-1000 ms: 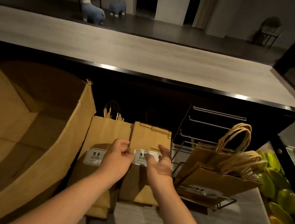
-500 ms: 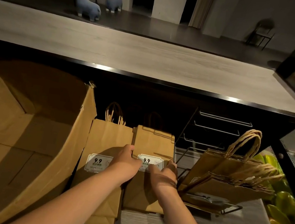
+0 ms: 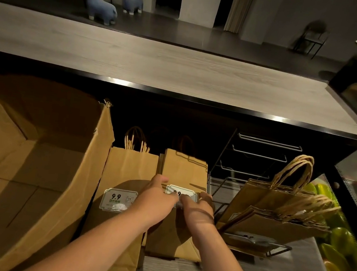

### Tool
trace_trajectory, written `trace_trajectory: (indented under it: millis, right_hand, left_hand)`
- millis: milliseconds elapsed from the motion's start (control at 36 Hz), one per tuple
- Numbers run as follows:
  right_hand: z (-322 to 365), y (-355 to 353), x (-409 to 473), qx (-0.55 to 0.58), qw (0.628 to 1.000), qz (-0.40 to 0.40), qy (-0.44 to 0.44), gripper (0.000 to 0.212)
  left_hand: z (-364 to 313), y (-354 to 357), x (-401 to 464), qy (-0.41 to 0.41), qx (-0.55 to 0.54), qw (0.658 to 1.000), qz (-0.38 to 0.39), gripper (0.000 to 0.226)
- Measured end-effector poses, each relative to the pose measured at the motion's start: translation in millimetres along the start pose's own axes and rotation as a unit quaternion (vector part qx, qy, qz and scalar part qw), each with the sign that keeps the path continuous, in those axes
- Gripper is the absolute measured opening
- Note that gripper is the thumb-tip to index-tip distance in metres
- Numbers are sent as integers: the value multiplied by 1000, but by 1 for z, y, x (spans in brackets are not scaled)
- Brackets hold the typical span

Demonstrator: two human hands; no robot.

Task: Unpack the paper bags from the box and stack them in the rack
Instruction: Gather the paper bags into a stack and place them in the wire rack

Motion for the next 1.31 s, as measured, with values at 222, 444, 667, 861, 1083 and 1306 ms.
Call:
trace_trajectory:
  millis: [222,444,667,861,1083,1306]
  right_hand:
    - [1,-2,-6,32,999,16,-1,74]
    - [3,-11,-10,41,999,23,-16,64]
    - [6,-11,-12,99,994,8,-35,63]
    - [7,-10,-16,157,987,7,-17,62]
    - [7,-8,-20,301,952,55,14,24]
    - [24,-17,-31,414,903,119,-7,19]
  left_hand:
    - [-11,1,-21,50,81,995,-12,52]
    - [-5,3,-27,23,33,999,-1,40]
    - [-5,-6,-41,68,-46,993,-90,29]
    - [-7,-11,-51,121,-120,977,-130,35]
    - [-10,-14,-67,171,-173,959,-143,56]
    - [-16,-40,-63,168,-191,960,-119,71]
Point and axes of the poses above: each hand's wrist, its own x-axis towards the middle knuckle, its own y-axis out of the palm, z = x × y, the point moved 2 cm from there along x, towards the middle knuckle, and after that the axes turned 5 degrees about -z, right-handed, at the moved point
